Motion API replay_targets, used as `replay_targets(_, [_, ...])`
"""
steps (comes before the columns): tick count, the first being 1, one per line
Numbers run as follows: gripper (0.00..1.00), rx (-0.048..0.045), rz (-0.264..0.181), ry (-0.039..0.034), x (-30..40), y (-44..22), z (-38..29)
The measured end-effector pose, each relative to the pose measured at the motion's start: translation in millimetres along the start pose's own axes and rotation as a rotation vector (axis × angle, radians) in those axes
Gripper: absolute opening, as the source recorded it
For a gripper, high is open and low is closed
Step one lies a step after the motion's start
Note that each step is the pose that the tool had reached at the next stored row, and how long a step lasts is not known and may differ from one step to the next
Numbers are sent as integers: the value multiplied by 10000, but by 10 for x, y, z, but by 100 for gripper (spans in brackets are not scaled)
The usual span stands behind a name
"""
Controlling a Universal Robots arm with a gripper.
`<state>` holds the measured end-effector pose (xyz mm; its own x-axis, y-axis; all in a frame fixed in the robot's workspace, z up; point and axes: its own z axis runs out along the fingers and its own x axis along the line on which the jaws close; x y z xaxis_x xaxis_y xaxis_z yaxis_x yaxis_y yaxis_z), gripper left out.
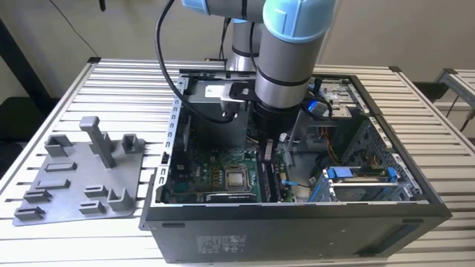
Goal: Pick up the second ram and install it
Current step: 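Press down the second ram until it locks into place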
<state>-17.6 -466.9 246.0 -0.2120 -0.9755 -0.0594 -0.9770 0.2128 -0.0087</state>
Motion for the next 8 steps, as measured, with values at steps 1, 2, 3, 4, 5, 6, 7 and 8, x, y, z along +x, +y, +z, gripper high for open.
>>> replay_targets(1, [11,-5,-121,-2,1,0,2])
replay_targets(2, [11,-10,-227,-1,4,-1,2])
replay_targets(3, [11,-14,-316,0,8,-2,2])
replay_targets(4, [11,-18,-416,-4,11,-2,3])
replay_targets(5, [11,-21,-510,-6,14,-3,5])
replay_targets(6, [11,-23,-606,-7,17,-4,6])
replay_targets(7, [11,-25,-692,-9,21,-5,8])
replay_targets(8, [11,-27,-765,-10,26,-6,9])
